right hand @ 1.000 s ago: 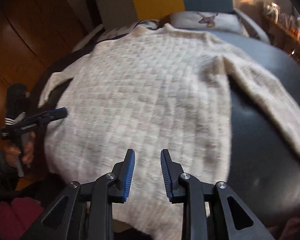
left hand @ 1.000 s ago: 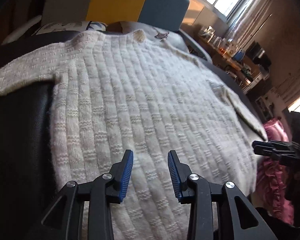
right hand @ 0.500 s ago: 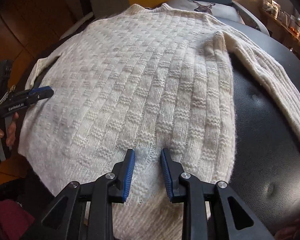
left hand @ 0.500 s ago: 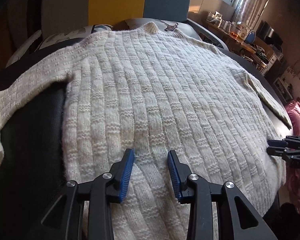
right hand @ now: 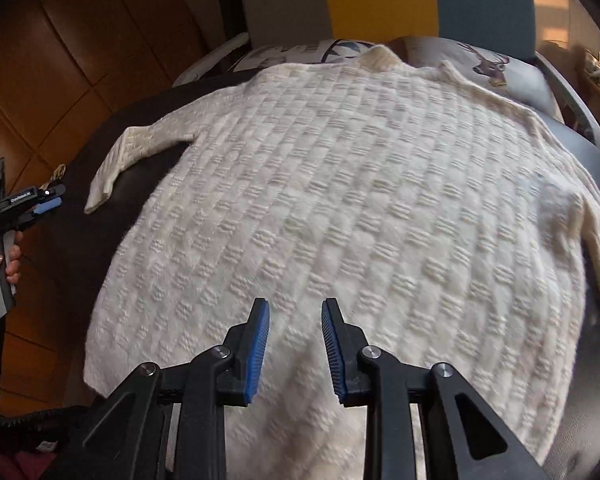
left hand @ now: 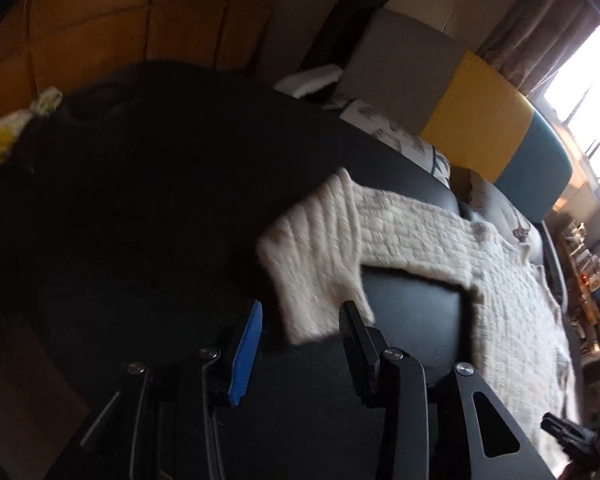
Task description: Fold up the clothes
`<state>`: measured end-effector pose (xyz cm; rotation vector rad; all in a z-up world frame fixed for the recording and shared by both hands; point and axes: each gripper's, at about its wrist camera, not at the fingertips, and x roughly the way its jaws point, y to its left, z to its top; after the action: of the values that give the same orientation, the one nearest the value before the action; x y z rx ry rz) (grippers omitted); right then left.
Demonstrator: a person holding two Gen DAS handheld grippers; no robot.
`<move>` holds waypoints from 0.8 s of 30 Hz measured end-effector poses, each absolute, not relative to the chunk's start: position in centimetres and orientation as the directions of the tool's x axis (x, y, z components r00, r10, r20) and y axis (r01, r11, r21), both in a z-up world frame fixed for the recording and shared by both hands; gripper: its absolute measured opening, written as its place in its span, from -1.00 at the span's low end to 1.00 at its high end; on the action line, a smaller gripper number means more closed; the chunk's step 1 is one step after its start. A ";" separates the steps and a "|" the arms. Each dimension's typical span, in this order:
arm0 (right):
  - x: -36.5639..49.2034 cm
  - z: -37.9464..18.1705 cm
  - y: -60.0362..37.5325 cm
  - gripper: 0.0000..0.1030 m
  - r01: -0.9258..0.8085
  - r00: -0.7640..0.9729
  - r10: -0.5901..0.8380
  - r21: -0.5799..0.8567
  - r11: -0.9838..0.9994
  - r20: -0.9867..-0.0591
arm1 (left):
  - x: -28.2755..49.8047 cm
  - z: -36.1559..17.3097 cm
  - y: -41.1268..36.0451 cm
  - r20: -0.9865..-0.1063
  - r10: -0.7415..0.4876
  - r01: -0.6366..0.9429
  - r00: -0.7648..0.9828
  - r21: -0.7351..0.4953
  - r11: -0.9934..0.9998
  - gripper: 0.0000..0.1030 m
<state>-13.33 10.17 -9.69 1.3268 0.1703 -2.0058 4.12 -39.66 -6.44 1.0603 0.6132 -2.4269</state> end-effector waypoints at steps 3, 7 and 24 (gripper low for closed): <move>-14.1 -10.2 7.0 -0.48 0.616 -0.218 -0.515 0.293 -0.732 -0.829 | 3.3 -6.1 -37.9 -0.726 -0.255 0.412 -0.639 -0.043 -0.910 -0.08; -14.2 -11.3 4.7 -0.42 0.603 -0.263 -0.474 0.240 -0.761 -0.840 | 0.5 -8.6 -34.5 -0.741 -0.242 0.192 -0.627 0.155 -0.969 -0.08; -12.8 -12.2 4.7 -0.35 0.635 -0.339 -0.489 0.187 -0.749 -0.804 | -4.6 -14.0 -36.3 -0.847 -0.119 0.255 -0.519 -0.020 -0.967 0.25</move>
<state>-12.79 4.67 -12.23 1.1936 0.2073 -2.1145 -4.61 -36.28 -13.98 1.4083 0.2086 -2.5557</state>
